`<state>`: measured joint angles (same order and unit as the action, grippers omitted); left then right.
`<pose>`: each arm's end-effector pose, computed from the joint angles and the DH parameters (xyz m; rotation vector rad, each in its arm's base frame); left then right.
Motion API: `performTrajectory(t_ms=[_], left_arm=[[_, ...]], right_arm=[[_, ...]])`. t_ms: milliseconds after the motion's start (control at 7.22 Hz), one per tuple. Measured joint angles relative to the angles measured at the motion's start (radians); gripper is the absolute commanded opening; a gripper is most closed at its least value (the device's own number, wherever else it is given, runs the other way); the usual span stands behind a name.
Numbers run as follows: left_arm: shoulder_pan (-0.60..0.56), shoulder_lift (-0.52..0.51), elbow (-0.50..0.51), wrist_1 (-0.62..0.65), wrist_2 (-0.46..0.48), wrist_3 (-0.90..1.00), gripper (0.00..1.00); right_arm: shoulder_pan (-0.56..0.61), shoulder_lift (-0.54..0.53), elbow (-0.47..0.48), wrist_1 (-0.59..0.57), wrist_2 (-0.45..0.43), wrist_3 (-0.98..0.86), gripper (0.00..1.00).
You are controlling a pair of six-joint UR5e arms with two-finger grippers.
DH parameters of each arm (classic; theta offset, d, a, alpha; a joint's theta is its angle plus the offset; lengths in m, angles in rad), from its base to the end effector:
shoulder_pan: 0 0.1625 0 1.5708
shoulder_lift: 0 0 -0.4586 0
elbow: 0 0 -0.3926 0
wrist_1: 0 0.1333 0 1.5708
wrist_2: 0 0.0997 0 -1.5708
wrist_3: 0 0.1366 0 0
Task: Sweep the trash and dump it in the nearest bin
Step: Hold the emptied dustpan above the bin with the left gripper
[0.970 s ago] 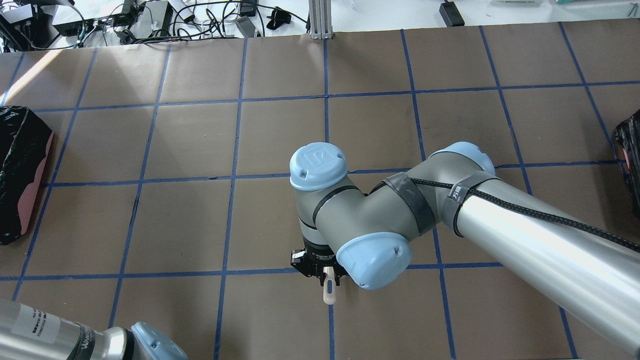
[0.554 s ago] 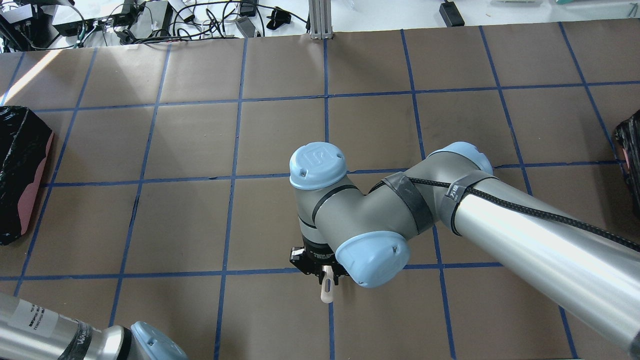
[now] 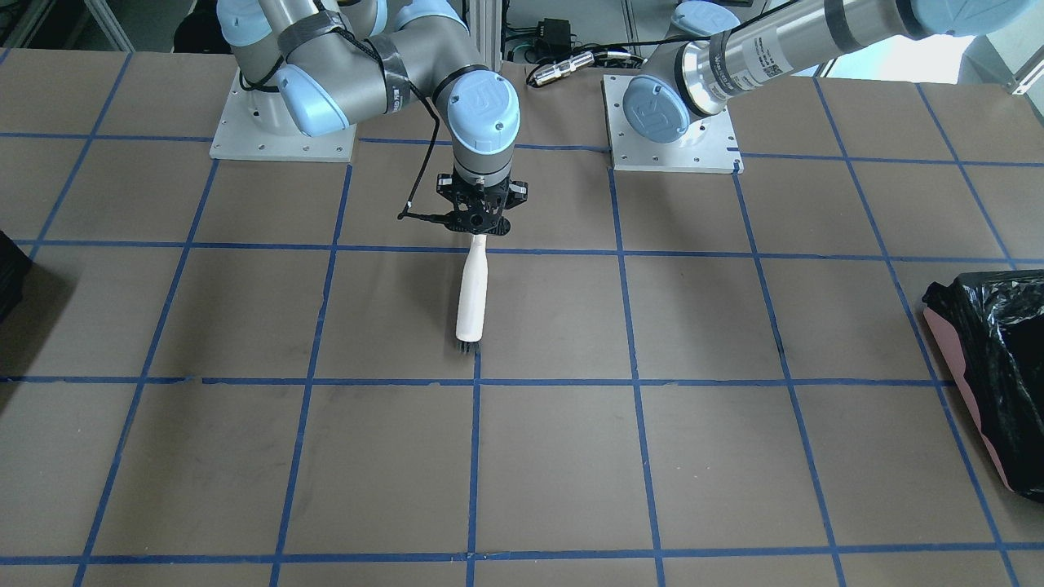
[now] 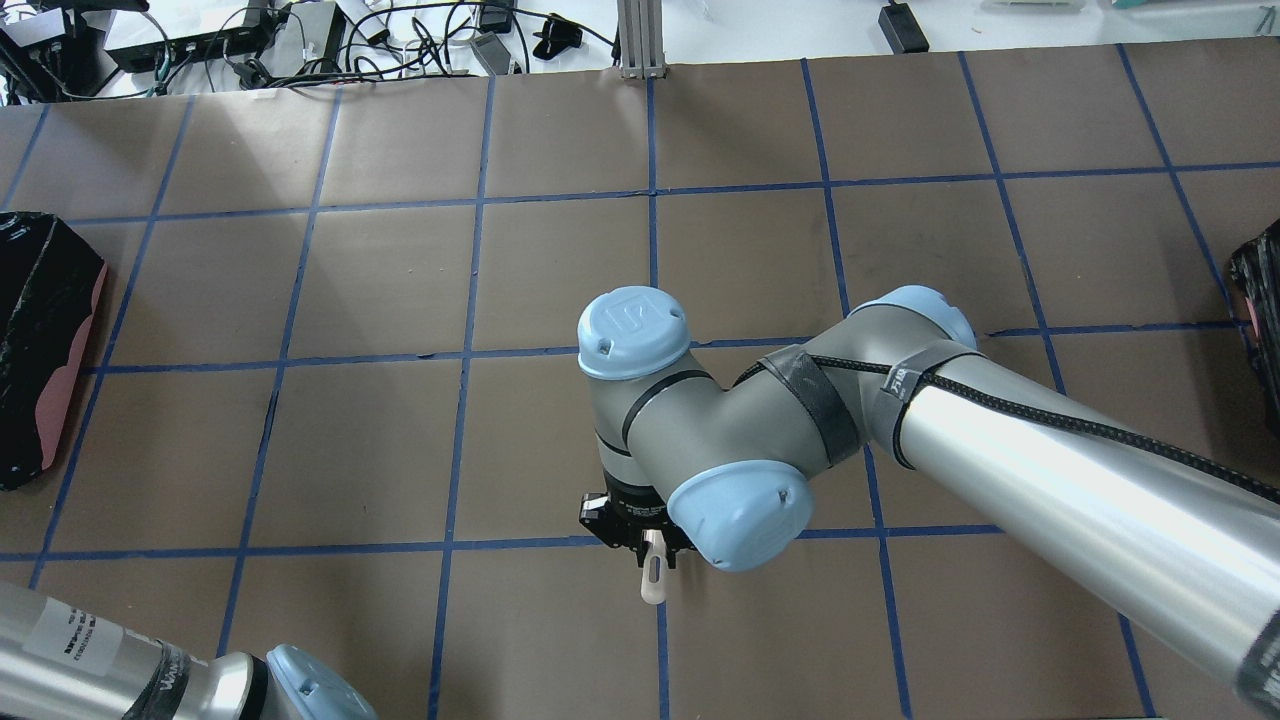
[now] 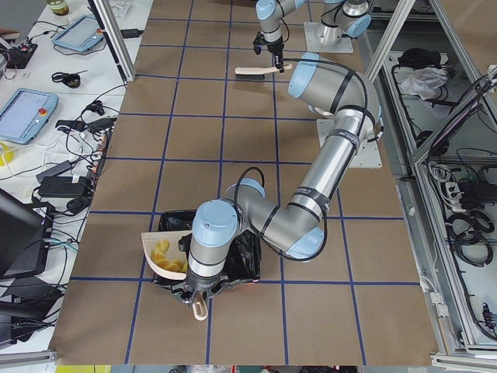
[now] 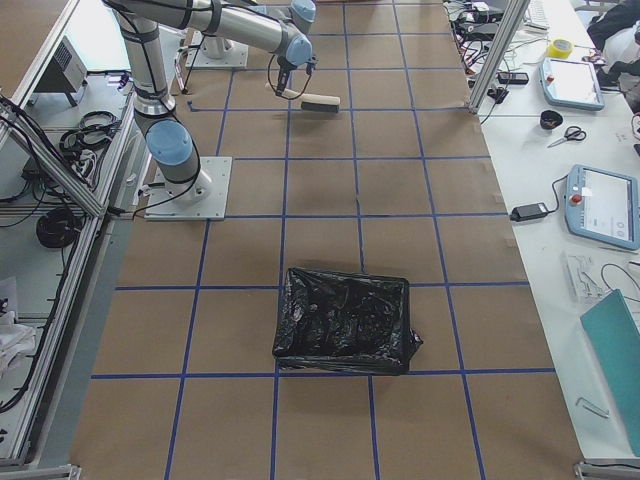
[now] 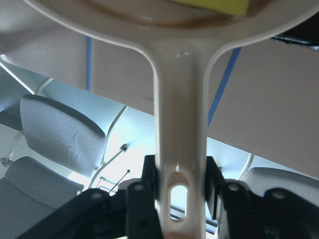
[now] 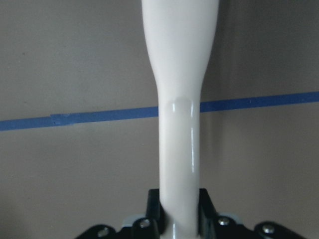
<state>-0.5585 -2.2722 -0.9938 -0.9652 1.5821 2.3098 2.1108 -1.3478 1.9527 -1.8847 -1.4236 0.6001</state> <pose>0.6401 -0.5553 0.3892 1.6057 2.1237 0.0739 0.3789 -0.3338 0.2284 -0.1253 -3.0649 -0.5004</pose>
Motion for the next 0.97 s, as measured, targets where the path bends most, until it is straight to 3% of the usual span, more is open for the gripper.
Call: performTrajectory(t_ms=[277, 416, 554, 693, 970], left_arm=[[-0.013, 0.012, -0.032, 0.086, 0.003, 0.027, 0.0], [-0.024, 0.012, -0.039, 0.124, 0.009, 0.061, 0.0], [-0.035, 0.013, -0.052, 0.163, 0.023, 0.099, 0.0], [-0.04, 0.018, -0.067, 0.194, 0.032, 0.124, 0.0], [-0.051, 0.032, -0.081, 0.26, 0.037, 0.189, 0.0]], right_arm=[[0.0, 0.007, 0.0, -0.007, -0.005, 0.0, 0.02], [0.0, 0.01, 0.0, -0.016, -0.007, 0.0, 0.19], [0.0, 0.011, 0.0, -0.021, -0.011, 0.0, 0.62], [0.0, 0.012, 0.0, -0.027, -0.013, 0.0, 0.68], [0.0, 0.019, 0.0, -0.045, -0.017, 0.0, 0.73]])
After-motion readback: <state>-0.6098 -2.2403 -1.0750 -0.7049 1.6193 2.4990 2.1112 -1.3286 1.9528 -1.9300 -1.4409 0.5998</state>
